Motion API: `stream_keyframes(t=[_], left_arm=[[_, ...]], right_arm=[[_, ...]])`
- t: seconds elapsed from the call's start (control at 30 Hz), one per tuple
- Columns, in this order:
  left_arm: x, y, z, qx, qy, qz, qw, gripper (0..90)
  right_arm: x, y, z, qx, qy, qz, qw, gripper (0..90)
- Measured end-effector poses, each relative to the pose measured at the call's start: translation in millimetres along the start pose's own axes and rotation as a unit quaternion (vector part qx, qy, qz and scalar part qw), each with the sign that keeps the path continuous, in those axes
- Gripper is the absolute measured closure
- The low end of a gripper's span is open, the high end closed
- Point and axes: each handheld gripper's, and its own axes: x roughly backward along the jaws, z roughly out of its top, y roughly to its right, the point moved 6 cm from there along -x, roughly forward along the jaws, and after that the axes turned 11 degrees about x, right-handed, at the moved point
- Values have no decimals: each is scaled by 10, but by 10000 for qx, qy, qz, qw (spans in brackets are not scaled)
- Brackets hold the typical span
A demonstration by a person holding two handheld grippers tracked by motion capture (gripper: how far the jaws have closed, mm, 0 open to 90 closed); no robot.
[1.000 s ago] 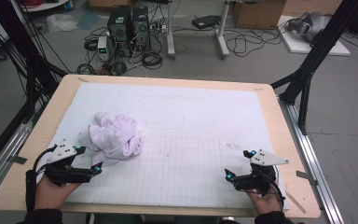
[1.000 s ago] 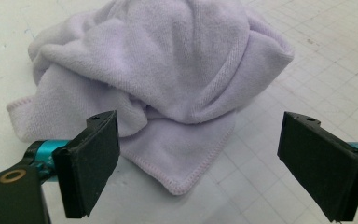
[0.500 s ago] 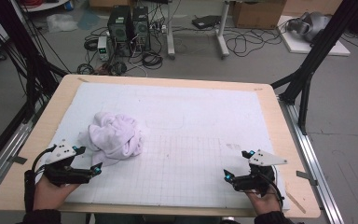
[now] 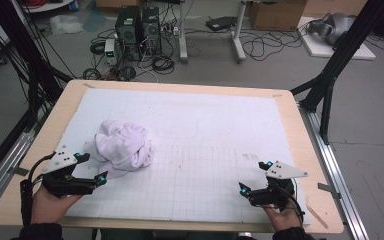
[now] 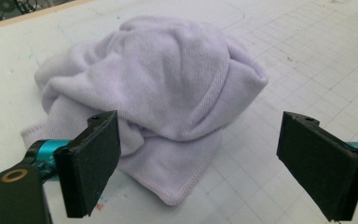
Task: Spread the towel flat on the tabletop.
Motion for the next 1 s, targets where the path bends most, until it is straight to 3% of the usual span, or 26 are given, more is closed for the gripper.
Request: stream_keyframes(t=[0.23,0.43,0.6,0.67,0.73,0.77,0.8,0.9,0.93,1.0], left_arm=[[-18,-20,311,-156,-43,-3,9999,149],[-123,-49,628,-92,56,54,9999,179],[-304,-41,690,-133,-130,26,9998,190],[-398,-40,680,-167,-256,5,9995,199],[-596,-53,599,-136,-463,-113,9988,205],[-693,-84,529,-105,-625,-85,9980,210],[-693,-84,529,-105,-625,-85,9980,212],[-910,-173,329,10,-1048,42,9945,226],[-991,-188,245,63,-1110,44,9938,232],[-1064,-186,179,77,-920,155,9956,295]], right_arm=[[2,10,6,1,22,18,10000,14],[-7,18,34,-20,92,49,9999,14],[-9,23,39,-37,116,62,9999,14],[-7,28,40,-44,118,55,9999,14],[-5,25,38,-73,111,66,9999,14],[-7,28,36,-67,114,71,9999,14],[-7,28,36,-67,114,71,9999,14],[-11,30,24,-52,85,68,9999,14],[-12,27,22,-67,81,79,9999,14],[-24,31,18,-45,73,88,9999,14]])
